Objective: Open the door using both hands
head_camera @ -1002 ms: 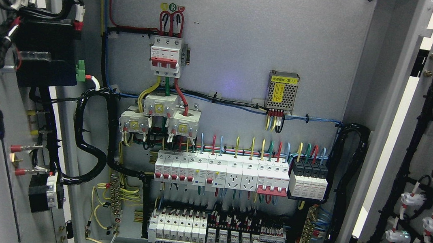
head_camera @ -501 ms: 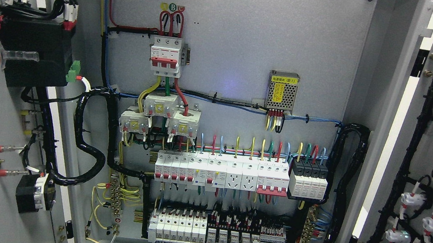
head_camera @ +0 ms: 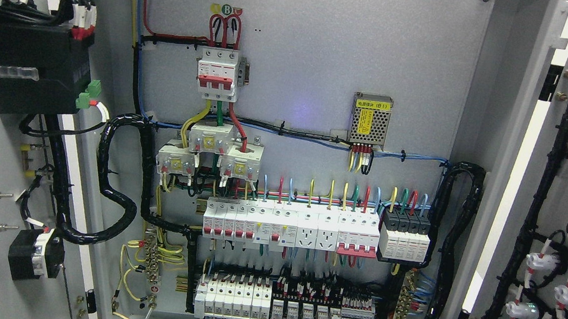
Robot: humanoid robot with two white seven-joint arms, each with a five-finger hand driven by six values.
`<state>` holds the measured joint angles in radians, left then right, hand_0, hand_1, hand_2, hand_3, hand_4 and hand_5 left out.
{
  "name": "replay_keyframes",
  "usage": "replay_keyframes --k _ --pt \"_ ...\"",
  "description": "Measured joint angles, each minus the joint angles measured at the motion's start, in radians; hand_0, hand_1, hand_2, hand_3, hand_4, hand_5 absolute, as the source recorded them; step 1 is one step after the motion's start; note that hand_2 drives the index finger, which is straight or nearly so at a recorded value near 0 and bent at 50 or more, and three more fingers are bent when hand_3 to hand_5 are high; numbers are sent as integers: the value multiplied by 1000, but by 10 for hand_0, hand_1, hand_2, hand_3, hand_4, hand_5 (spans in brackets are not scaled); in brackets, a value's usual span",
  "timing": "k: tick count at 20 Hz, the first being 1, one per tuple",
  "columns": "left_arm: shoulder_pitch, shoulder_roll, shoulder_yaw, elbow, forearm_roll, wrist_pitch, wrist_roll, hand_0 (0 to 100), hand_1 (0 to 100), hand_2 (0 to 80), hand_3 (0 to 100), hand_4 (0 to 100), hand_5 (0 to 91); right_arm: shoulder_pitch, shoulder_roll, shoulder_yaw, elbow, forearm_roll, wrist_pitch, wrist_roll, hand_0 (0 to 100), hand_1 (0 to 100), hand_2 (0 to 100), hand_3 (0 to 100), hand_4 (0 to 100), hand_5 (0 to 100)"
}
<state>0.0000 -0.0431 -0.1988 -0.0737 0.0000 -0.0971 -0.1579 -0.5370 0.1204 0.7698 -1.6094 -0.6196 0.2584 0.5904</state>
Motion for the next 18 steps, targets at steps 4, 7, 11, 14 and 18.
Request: replay_keyframes --k 4,7,11,14,18 --pt "0 -1 0 0 0 0 0 120 389 0 0 0 0 11 -3 -33 12 2 -3 -53 120 389 0 0 0 0" --pt "0 -1 0 0 0 0 0 120 389 0 0 0 0 29 -19 -67 20 3 -21 -70 120 389 0 0 0 0" --pt "0 -1 0 0 0 0 0 120 389 0 0 0 0 76 -50 -123 28 3 -124 -77 120 389 0 0 0 0" --pt "0 -1 1 0 0 0 0 120 389 0 0 0 0 121 -81 -169 31 5 -226 -80 120 389 0 0 0 0" --pt "0 -1 1 -1 0 0 0 120 389 0 0 0 0 200 -128 -227 24 7 -375 -85 120 389 0 0 0 0"
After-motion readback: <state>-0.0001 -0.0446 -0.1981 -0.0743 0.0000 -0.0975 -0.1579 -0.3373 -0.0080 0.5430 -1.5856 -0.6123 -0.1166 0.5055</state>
